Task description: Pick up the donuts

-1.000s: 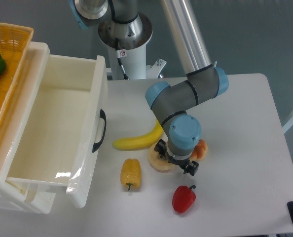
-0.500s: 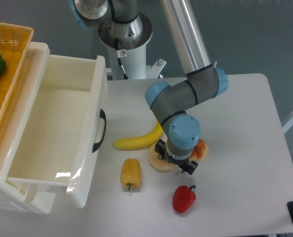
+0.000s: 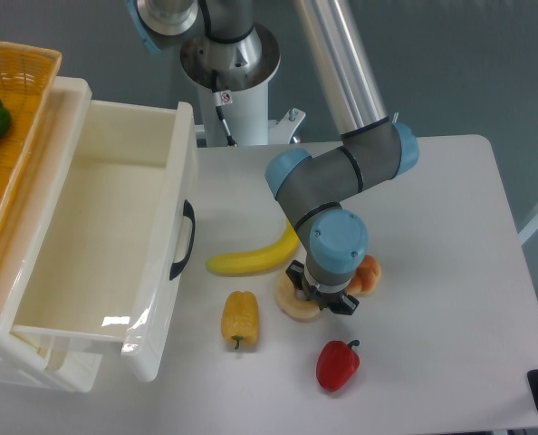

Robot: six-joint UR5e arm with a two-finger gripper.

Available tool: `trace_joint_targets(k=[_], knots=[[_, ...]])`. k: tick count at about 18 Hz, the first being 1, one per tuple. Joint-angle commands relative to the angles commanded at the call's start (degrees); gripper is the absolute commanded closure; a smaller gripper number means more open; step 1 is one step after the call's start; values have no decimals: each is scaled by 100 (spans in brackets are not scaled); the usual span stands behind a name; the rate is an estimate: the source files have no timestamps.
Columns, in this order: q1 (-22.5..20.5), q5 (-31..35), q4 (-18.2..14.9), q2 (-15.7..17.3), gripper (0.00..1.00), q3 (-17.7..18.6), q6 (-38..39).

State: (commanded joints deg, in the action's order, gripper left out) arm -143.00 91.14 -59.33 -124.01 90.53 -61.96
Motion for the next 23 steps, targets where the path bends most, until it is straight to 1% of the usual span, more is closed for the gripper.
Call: trace_joint_targets(k=[5,7,10,13,14,16,18,21,23], knots=[[-26,-26,-17,35,100,-114,-9],[-26,-79,-79,70,100,-254,-9],[-44,-210,-228,123,100,-351,-9],[-96,-263,-281,281,100,-360,-26],[-105,-298,-420,342,100,-404,-44],[-105,-308,-807,483,100,-492,-96],[-70,-316,-940,588,100,-527,-341],[-70,-316,-1194,825,100,-527,-903],[-62,-316,-1300,992,100,-510,-1247]])
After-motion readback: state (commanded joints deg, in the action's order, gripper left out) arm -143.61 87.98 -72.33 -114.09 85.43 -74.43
